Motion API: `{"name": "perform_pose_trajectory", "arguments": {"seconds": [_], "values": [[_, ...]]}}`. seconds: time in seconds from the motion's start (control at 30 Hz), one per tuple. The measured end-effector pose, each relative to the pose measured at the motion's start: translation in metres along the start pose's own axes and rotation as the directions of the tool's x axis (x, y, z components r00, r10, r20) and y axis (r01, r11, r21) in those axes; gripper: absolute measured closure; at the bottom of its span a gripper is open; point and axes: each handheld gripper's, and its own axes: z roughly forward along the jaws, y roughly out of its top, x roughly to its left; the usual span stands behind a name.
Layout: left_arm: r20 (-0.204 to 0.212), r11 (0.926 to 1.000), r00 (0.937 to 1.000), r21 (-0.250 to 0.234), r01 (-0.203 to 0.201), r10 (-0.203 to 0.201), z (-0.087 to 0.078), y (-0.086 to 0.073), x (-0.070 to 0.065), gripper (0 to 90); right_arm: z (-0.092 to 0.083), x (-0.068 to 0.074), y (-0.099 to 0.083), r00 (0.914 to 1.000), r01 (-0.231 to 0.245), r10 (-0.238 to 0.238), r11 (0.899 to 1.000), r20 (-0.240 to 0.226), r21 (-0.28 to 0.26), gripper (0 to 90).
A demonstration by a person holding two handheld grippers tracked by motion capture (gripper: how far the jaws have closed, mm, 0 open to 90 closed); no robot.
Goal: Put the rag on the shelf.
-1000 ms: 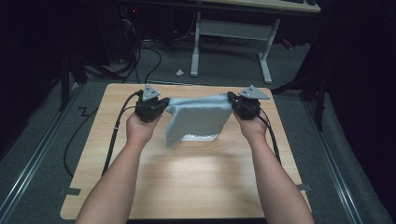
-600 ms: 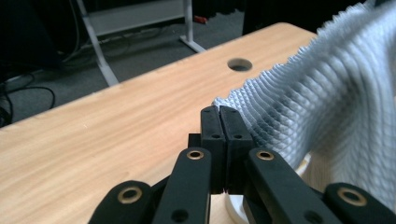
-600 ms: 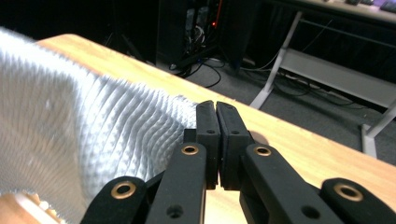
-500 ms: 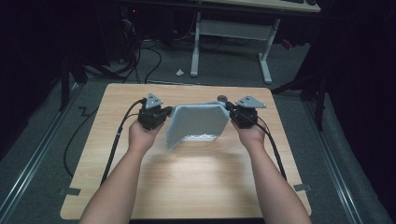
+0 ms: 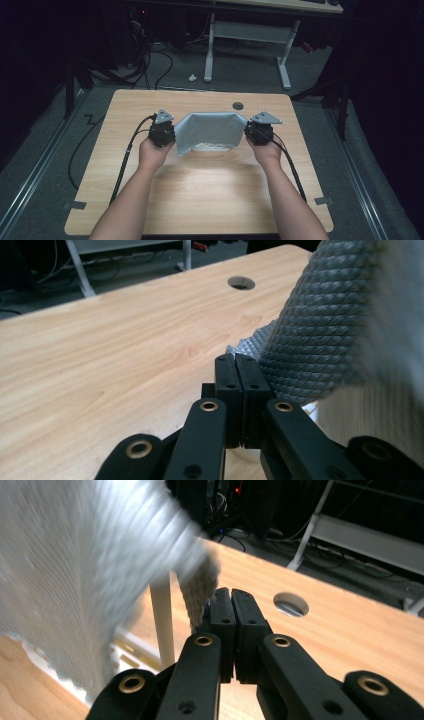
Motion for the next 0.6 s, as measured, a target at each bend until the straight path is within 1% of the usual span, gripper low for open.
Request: {"name": "perform_pose_trajectory", "arguments": {"seconds": [0.07, 0.17, 0.2, 0.33, 0.4, 0.43, 0.5, 0.57, 0.6], "values": [[0.006, 0.9998, 0.9999, 0.016, 0.012, -0.012, 0.003, -0.005, 0.0, 89.0, 0.001, 0.001, -0.006, 1.0, 0.002, -0.002, 1.0, 0.002, 0.013, 89.4], [0.009, 0.9996, 0.9998, 0.017, 0.02, -0.02, 0.004, -0.008, 0.001, 88.8, 0.002, 0.001, -0.01, 1.0, -0.005, 0.005, 1.0, 0.005, 0.014, 89.4], [0.013, 0.9994, 0.9995, 0.019, 0.028, -0.028, 0.005, -0.01, 0.001, 88.8, 0.003, 0.0, -0.015, 1.0, -0.009, 0.009, 1.0, 0.003, 0.025, 89.3], [0.016, 0.9993, 0.9994, 0.019, 0.031, -0.032, 0.006, -0.012, 0.001, 88.6, 0.004, 0.001, -0.02, 0.9999, -0.015, 0.016, 0.999, -0.001, 0.032, 89.2], [0.015, 0.9994, 0.9995, 0.021, 0.026, -0.026, 0.005, -0.013, 0.001, 88.7, 0.005, 0.001, -0.021, 0.9998, -0.017, 0.017, 0.999, -0.002, 0.035, 89.2], [0.011, 0.9995, 0.9997, 0.022, 0.022, -0.022, 0.005, -0.013, 0.001, 88.7, 0.005, 0.001, -0.022, 0.9999, -0.011, 0.011, 0.999, -0.006, 0.033, 89.1], [0.013, 0.9993, 0.9994, 0.018, 0.032, -0.032, 0.005, -0.013, 0.001, 88.0, 0.004, 0.001, -0.025, 0.9995, -0.031, 0.031, 0.999, 0.0, 0.027, 87.6], [0.007, 0.9995, 0.9996, 0.016, 0.027, -0.027, 0.004, -0.012, 0.001, 84.0, 0.004, -0.001, -0.028, 0.9992, -0.039, 0.039, 0.999, 0.005, 0.025, 83.4], [-0.013, 0.9997, 0.9997, 0.012, 0.023, -0.022, 0.002, -0.012, 0.001, 79.4, 0.004, -0.002, -0.028, 0.9988, -0.049, 0.049, 0.998, 0.005, 0.027, 81.3]]}}
